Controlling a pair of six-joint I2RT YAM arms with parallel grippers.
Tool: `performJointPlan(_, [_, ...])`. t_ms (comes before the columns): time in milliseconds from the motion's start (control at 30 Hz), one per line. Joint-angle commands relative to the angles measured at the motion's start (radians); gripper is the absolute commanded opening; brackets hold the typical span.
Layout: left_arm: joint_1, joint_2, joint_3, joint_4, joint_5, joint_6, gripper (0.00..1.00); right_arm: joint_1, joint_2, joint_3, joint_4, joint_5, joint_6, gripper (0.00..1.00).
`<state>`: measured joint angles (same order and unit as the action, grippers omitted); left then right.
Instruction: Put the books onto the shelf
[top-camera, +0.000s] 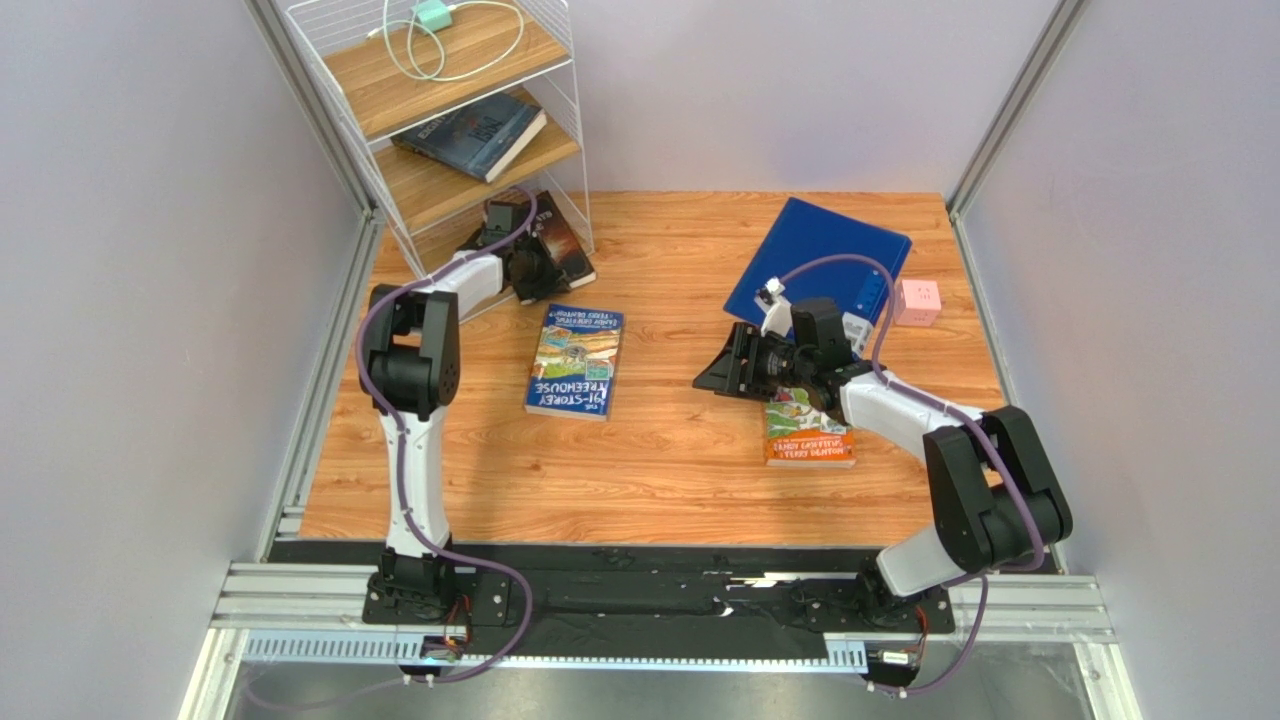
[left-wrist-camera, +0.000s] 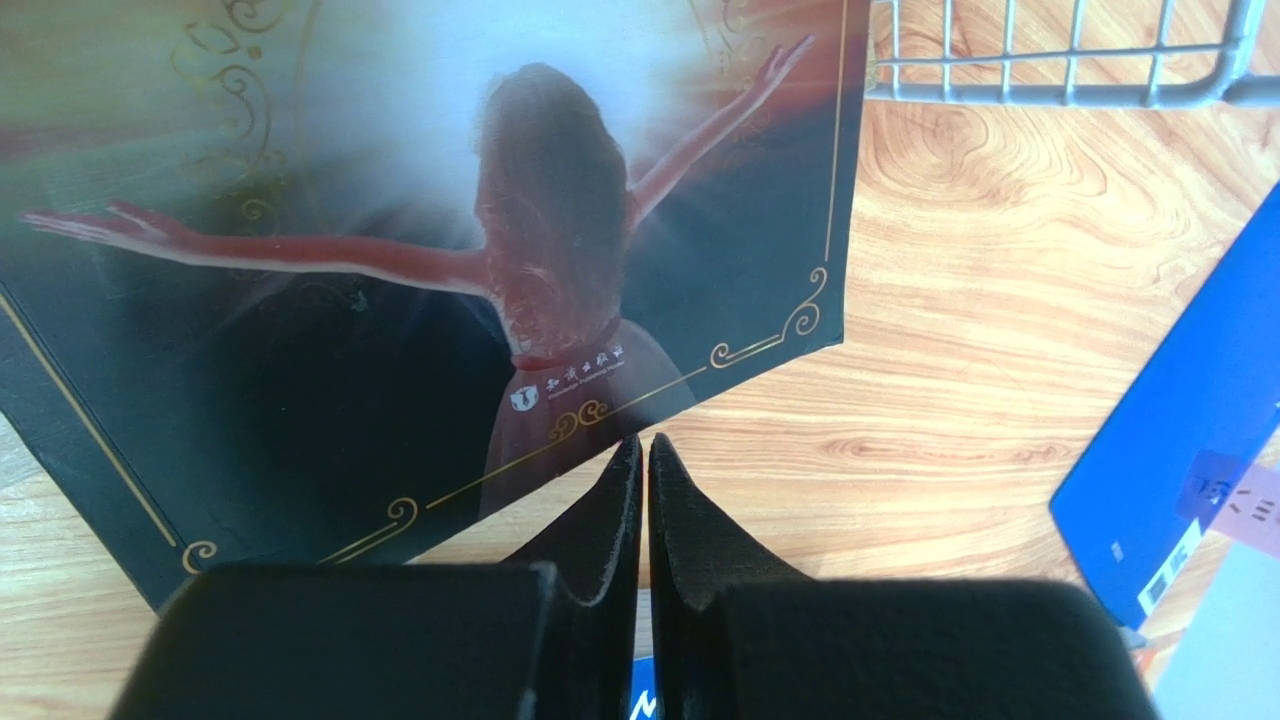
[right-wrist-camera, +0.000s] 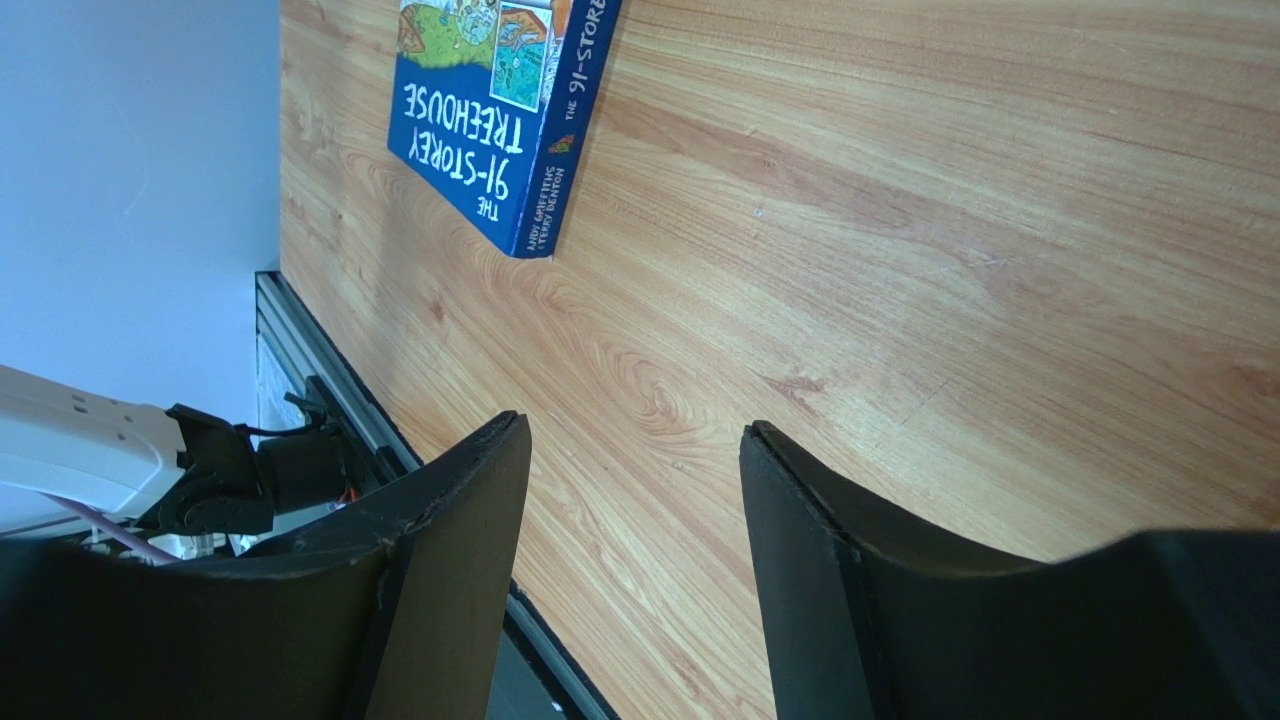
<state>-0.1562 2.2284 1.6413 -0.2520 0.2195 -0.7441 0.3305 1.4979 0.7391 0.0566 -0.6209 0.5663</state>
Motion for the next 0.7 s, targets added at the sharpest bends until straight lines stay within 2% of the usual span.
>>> performJointPlan(0, [0.010, -0.015, 0.098, 0.086, -0.077, 0.061, 0.06, -0.001, -0.033, 0.002, 0.014, -0.007, -0.026, 0.59])
performJointPlan(300, [0.009, -0.042, 0.084, 0.131, -0.123, 0.074, 0.08, 0.001, -0.031, -0.001, 0.018, -0.011, -0.025, 0.59])
performJointPlan(500, [0.006, -0.058, 0.057, 0.161, -0.048, 0.091, 0.09, -0.001, -0.030, -0.009, 0.031, -0.016, -0.020, 0.59])
performJointPlan(667, [0.004, -0.156, -0.106, 0.298, -0.002, 0.084, 0.11, -0.001, -0.036, -0.017, 0.037, -0.019, -0.016, 0.59])
